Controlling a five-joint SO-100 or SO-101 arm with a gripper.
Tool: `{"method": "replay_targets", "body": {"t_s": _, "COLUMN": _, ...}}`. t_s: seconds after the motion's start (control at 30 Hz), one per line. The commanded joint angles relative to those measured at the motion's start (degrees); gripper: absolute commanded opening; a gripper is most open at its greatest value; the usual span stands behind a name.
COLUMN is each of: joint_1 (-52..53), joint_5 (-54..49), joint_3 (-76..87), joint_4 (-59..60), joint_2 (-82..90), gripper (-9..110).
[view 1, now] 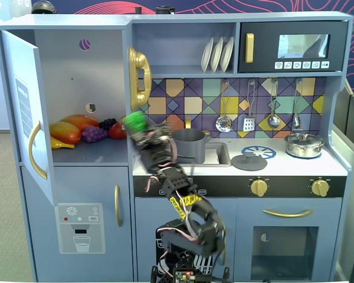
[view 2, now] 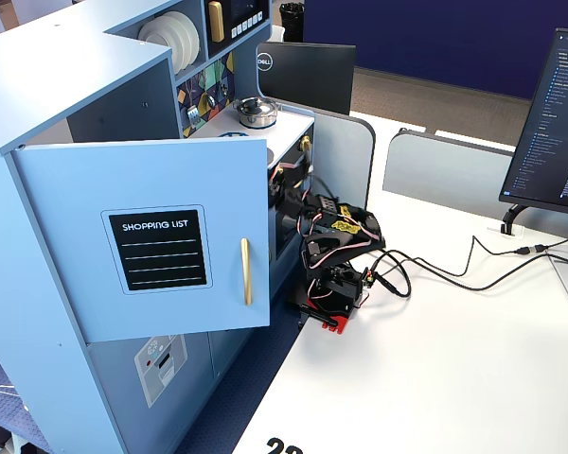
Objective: Pick up the green pineapple from the left cabinet and place it in the gray recipient
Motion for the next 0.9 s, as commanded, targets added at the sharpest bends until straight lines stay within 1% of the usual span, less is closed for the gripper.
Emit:
{"method": "replay_targets", "body": {"t_s": 0.0, "joint_1": 15.2, "joint_5": 8.0, "joint_3": -8.8, "joint_4": 8.5, "joint_2": -0.5, "gripper": 0}}
{"method": "replay_targets", "body": {"t_s": 0.17, "joint_1": 24.3, "joint_5": 3.7, "joint_3": -18.8, "joint_4": 19.4, "joint_2": -12.3, "gripper": 0}}
{"method": "replay_targets", "body": {"t_s": 0.37, "joint_1": 27.2, "joint_5": 1.4, "joint_3": -27.7, "joint_4": 27.8, "joint_2": -27.8, "gripper": 0}}
{"method": "replay_targets", "body": {"t_s": 0.5, "joint_1": 28.3, "joint_5": -1.1, "joint_3": -31.2, "joint_4": 28.1, "joint_2": -36.6, "gripper": 0}}
{"method": "replay_targets", "body": {"t_s": 0.7, "joint_1": 31.0, "joint_5": -2.7, "joint_3": -47.1, "joint_4": 31.6, "joint_2": -51.2, "gripper": 0}}
{"method": "replay_targets", "body": {"t_s": 0.8, "joint_1": 31.4, "joint_5": -3.2, "joint_3": -51.5, "joint_4": 33.0, "joint_2": -54.7, "gripper": 0}}
{"method": "replay_targets", "body": {"t_s": 0.83, "joint_1": 31.4, "joint_5": -3.0, "joint_3": -51.6, "joint_4": 33.1, "joint_2": -54.9, "gripper": 1}}
{"method": "replay_targets", "body": {"t_s": 0.87, "joint_1": 31.3, "joint_5": -1.1, "joint_3": -51.4, "joint_4": 33.1, "joint_2": -54.9, "gripper": 7}}
